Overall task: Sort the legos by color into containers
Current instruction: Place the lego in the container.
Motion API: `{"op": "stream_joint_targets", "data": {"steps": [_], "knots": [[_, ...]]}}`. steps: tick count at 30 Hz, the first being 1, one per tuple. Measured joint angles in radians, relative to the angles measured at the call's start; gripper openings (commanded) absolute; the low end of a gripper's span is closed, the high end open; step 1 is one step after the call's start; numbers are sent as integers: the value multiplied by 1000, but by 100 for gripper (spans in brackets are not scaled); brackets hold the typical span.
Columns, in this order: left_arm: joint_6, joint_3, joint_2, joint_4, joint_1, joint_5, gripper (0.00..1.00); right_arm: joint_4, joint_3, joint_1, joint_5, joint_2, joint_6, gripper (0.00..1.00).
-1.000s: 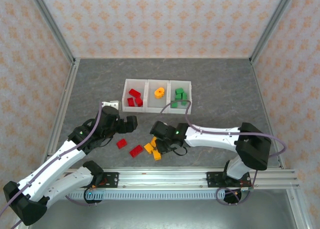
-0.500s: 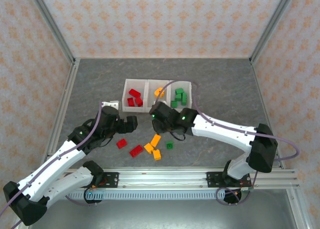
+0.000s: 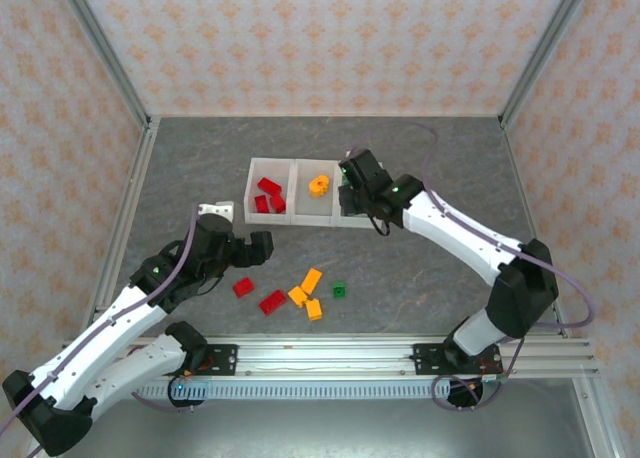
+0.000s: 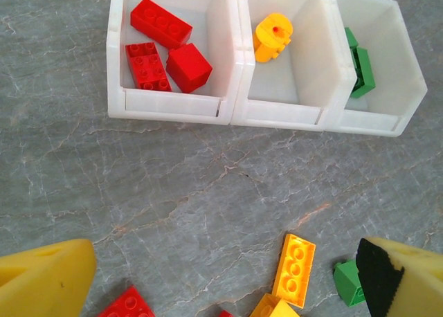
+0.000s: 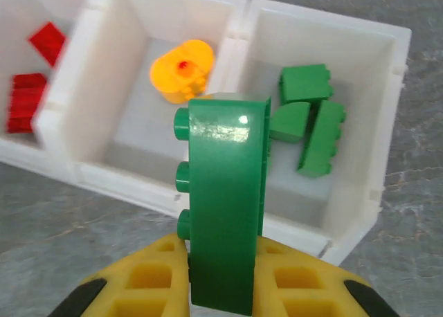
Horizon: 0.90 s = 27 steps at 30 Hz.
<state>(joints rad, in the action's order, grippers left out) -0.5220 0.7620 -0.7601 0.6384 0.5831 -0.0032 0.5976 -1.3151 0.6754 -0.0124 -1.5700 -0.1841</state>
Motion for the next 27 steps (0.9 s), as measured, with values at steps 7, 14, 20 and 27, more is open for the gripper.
{"op": "stream_joint_targets", "data": {"steps": [7, 14, 20, 27], "knots": [[0, 0, 1, 1, 0, -9, 99, -25, 0, -56, 0, -132, 33, 20], [0, 0, 1, 1, 0, -13, 99, -54, -8, -90, 0, -214, 48, 25], [0, 0, 1, 0, 0, -13, 99, -68, -10, -105, -8, -263, 58, 38], [0, 0, -1, 0, 0, -11, 99, -67, -18, -105, -13, -265, 62, 75]]}}
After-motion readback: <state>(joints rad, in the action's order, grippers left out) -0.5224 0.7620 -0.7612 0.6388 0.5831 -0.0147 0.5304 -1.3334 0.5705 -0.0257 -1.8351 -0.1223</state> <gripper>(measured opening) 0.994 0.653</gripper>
